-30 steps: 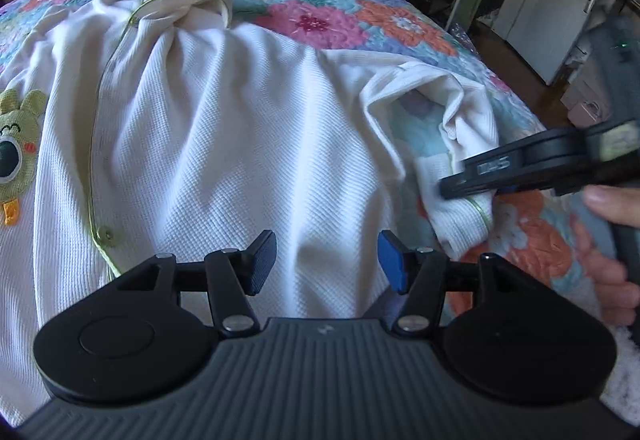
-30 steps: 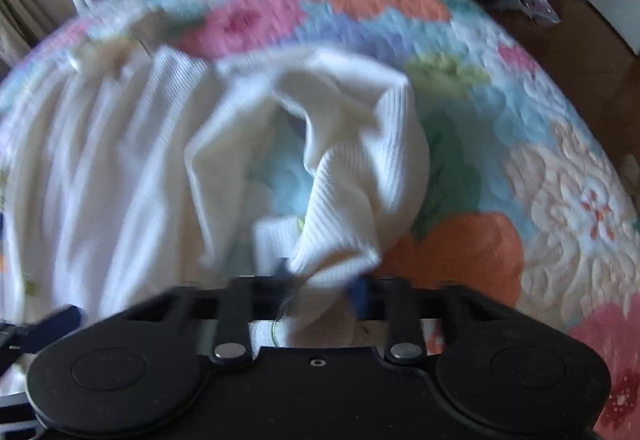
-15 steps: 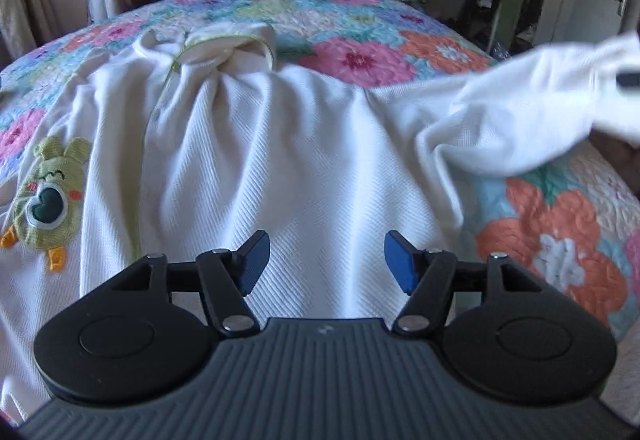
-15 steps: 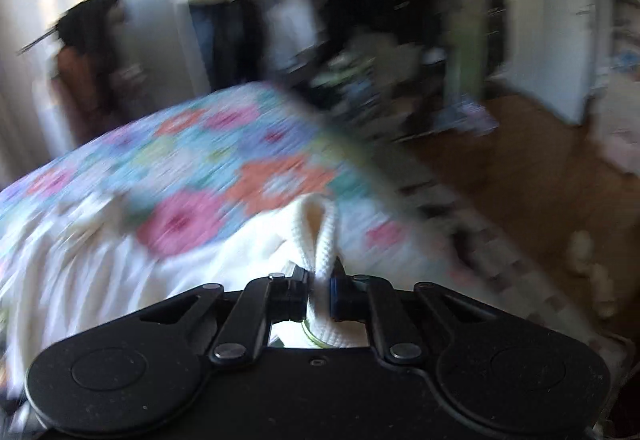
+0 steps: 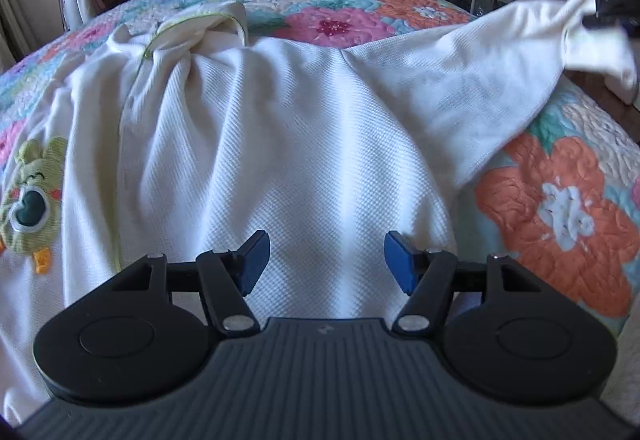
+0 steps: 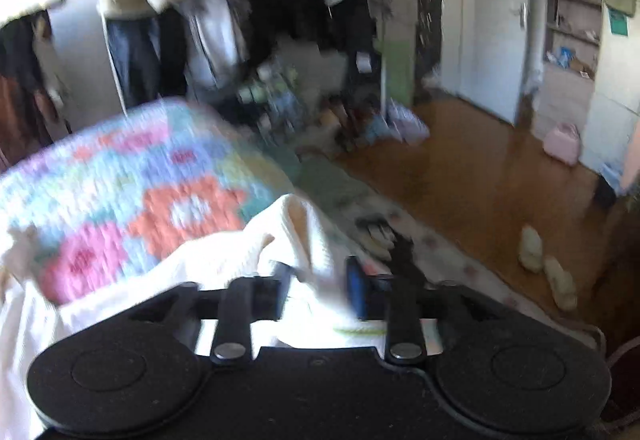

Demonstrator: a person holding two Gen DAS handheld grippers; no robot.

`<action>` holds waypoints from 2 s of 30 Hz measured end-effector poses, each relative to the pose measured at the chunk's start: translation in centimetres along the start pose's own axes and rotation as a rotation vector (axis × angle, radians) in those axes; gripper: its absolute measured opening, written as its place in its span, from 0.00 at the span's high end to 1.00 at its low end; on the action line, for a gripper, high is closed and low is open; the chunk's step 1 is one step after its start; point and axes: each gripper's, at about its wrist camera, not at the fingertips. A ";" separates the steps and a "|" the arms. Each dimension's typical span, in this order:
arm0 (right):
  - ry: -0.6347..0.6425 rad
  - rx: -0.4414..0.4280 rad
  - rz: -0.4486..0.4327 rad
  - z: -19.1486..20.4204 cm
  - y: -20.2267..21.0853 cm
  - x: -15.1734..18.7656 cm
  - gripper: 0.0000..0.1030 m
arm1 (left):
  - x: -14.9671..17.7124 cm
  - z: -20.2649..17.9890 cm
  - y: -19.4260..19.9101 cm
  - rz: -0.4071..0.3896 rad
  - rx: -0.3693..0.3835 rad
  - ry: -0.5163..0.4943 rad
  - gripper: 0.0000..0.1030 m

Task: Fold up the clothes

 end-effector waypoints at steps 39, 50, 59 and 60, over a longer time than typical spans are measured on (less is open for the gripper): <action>-0.245 -0.514 0.448 5.6 2.1 5.6 0.20 | -5.3 -2.6 1.2 -0.161 -0.134 0.006 0.29; -0.100 -0.351 0.510 4.7 -0.2 7.5 0.20 | -2.4 -1.7 -1.8 0.001 -0.112 -0.012 0.28; -0.113 -0.357 0.498 4.5 -1.5 8.4 0.19 | -0.3 0.9 -1.8 0.081 -0.126 0.063 0.27; -0.080 -0.351 0.478 4.9 -1.4 8.3 0.24 | -0.3 1.0 -1.6 0.079 -0.126 0.067 0.27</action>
Point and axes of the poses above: each gripper's, at about its wrist camera, not at the fingertips, and y roughly against the way its jaws point, z to its left, x to its underside, and after that the axes turned 13 degrees about -z, right-handed
